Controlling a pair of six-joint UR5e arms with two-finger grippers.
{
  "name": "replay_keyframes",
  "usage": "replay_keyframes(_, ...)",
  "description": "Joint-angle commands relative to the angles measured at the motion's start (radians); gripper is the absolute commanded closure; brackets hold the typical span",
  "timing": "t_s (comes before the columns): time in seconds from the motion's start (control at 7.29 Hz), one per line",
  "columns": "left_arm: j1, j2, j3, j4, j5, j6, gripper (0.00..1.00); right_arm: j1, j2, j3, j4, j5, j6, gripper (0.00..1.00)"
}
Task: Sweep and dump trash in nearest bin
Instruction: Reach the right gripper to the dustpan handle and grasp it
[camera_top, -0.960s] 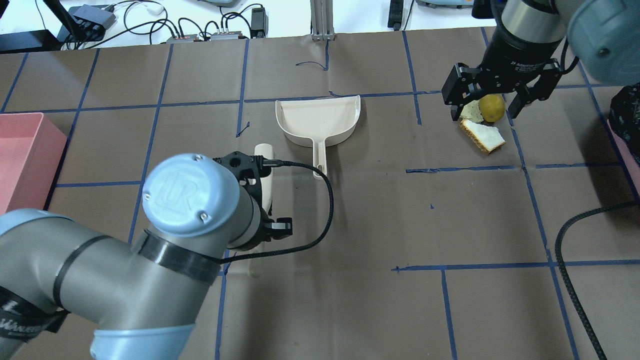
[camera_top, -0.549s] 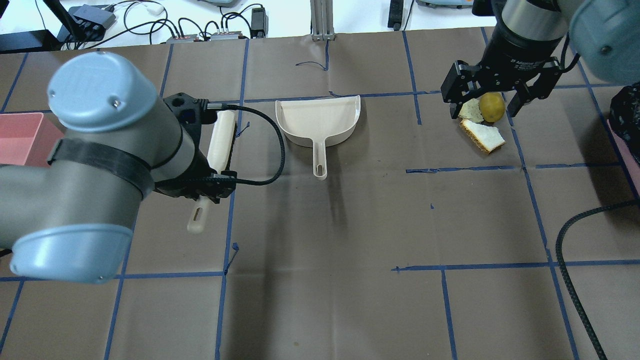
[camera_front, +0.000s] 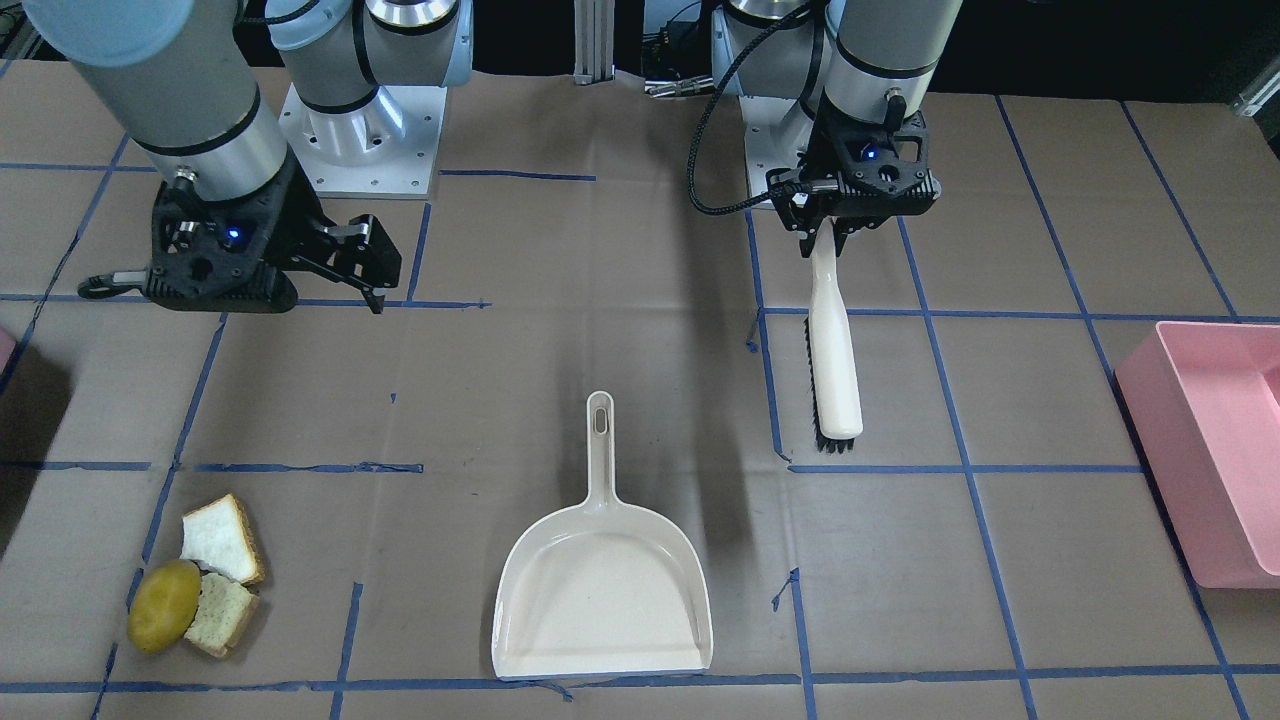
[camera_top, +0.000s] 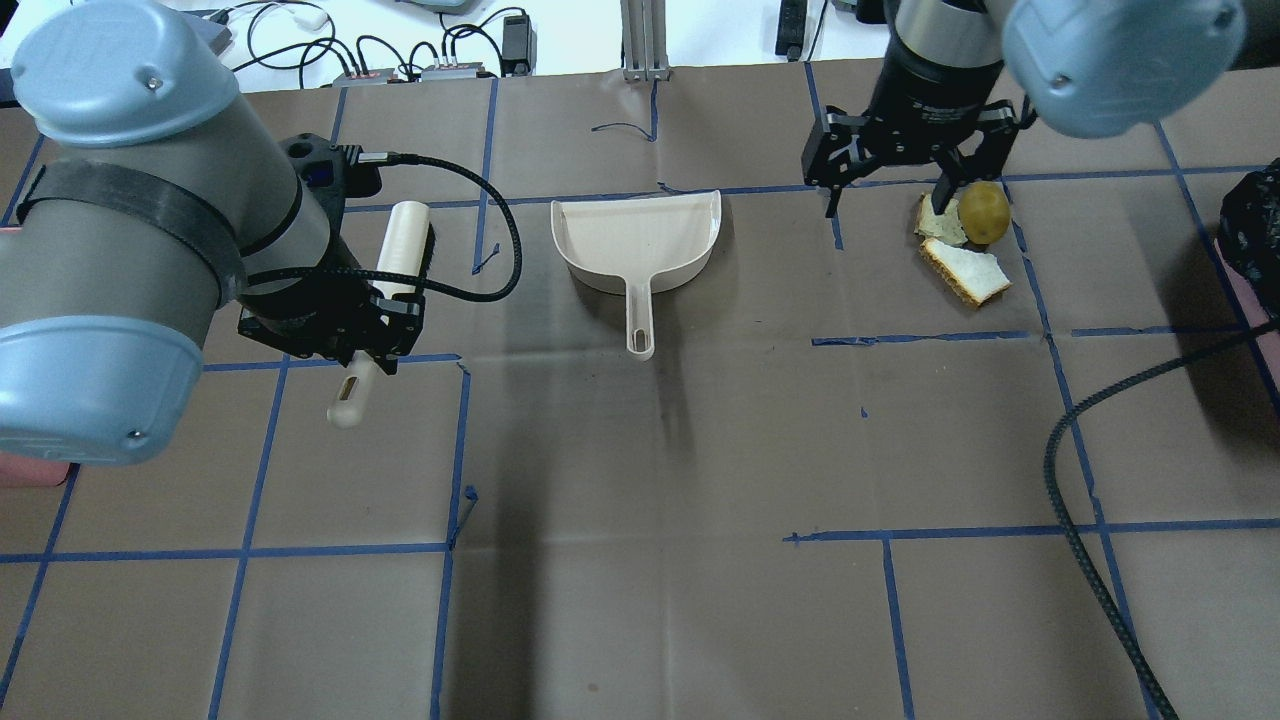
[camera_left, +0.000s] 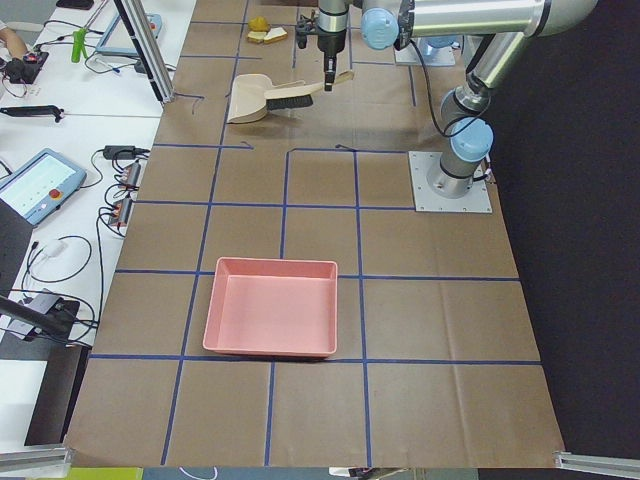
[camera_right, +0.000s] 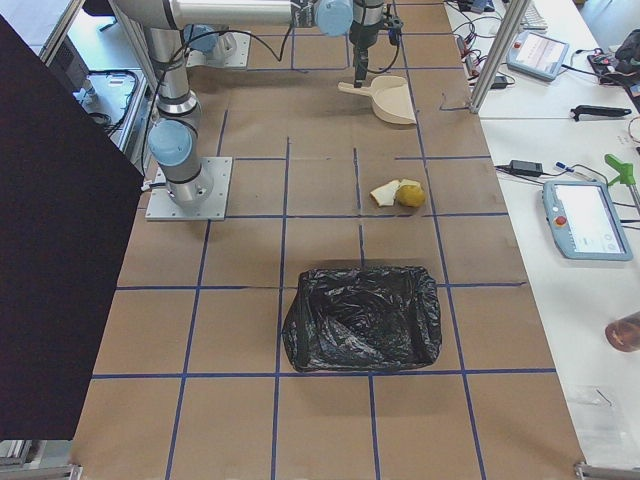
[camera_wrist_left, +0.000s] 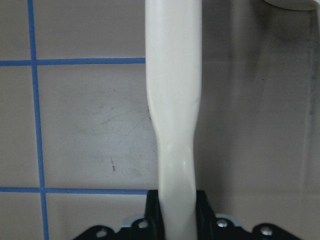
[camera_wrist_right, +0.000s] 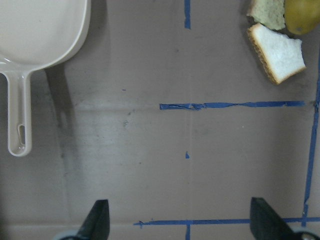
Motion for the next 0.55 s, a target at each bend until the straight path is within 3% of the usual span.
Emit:
replay_keyframes(0.0,0.003,0.0,0.007,-0.044,-0.006,0.002,0.95,0.143,0.204,-0.195,-0.005,0.002,0.141,0.0)
replay_keyframes(0.14,0.008,0.003,0.005,-0.073,-0.016,0.005,0.95,0.175,0.278,-0.26,-0.005,0.004,0.191,0.0)
replay_keyframes(0.41,0.035,0.003,0.007,-0.11,-0.021,0.008,0.95,0.23,0.356,-0.28,-0.043,0.004,0.261,0.0)
